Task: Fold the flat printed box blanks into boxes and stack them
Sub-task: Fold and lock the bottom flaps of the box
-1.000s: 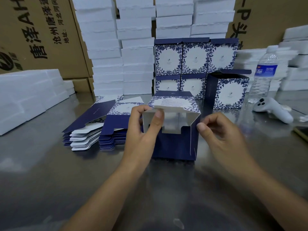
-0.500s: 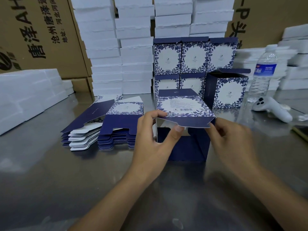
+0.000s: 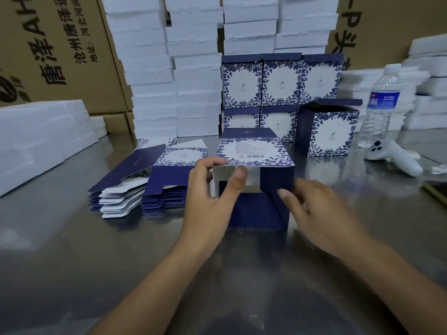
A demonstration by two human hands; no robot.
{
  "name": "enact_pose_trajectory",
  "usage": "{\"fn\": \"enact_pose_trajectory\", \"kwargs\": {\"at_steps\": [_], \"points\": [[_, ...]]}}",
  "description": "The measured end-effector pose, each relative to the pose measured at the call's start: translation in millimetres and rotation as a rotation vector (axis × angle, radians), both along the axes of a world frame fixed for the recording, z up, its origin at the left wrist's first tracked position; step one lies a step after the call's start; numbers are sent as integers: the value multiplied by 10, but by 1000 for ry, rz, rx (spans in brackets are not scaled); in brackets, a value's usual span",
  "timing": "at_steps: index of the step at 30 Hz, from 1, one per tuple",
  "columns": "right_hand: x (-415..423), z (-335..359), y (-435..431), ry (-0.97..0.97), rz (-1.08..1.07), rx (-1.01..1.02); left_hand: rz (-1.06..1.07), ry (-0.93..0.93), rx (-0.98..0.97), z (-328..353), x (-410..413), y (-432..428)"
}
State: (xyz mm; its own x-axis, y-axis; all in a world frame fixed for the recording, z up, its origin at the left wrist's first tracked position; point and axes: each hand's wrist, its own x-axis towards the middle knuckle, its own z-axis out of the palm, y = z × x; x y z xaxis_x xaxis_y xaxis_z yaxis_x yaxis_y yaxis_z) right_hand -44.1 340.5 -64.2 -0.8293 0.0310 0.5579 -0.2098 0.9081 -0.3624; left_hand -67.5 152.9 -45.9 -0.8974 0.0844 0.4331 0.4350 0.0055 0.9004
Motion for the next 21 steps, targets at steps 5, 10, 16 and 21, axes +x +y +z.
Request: {"fn": "enact_pose_trajectory", "kwargs": {"at_steps": [5,10,16,21], "points": [[18,21,-13,27,-76,90,3,8,-26,-15,1,3],[11,22,12,7,-58,70,14,8,-4,-14,2,12],[-8,-22,42,-142,9,151,23,-7,15,11,-17,-2],[-41,-53,65,-115,3,99,10,4,8,-5,-2,6]]}}
